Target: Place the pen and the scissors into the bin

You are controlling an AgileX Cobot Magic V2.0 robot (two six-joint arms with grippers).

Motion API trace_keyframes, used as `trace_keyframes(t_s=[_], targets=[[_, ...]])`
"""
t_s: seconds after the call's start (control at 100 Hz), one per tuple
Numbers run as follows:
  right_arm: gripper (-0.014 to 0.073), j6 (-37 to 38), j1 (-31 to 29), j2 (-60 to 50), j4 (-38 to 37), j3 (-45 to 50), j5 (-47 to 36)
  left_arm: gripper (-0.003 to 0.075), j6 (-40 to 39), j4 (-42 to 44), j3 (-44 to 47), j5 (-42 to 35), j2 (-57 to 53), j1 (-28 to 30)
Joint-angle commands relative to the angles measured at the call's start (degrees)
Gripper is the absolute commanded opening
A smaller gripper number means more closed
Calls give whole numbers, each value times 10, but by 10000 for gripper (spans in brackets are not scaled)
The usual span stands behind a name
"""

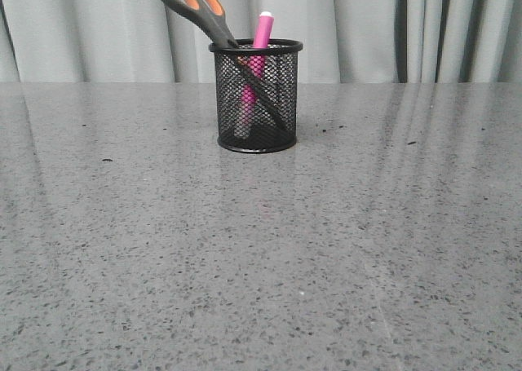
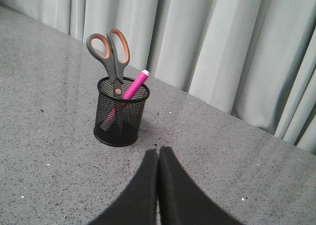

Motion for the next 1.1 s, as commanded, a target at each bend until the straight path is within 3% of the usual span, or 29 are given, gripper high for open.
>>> trace_keyframes(t_s=[0.0,0.23,1.09], targets=[[-65,-4,-2,2,-10,-13,-44,8,-4,-28,14,-36,-14,1],[-65,-4,-2,2,-10,-13,-44,8,-4,-39,14,-36,-63,1],[-65,-4,-2,0,-10,-13,-40,8,-4,-39,14,-36,-63,1]])
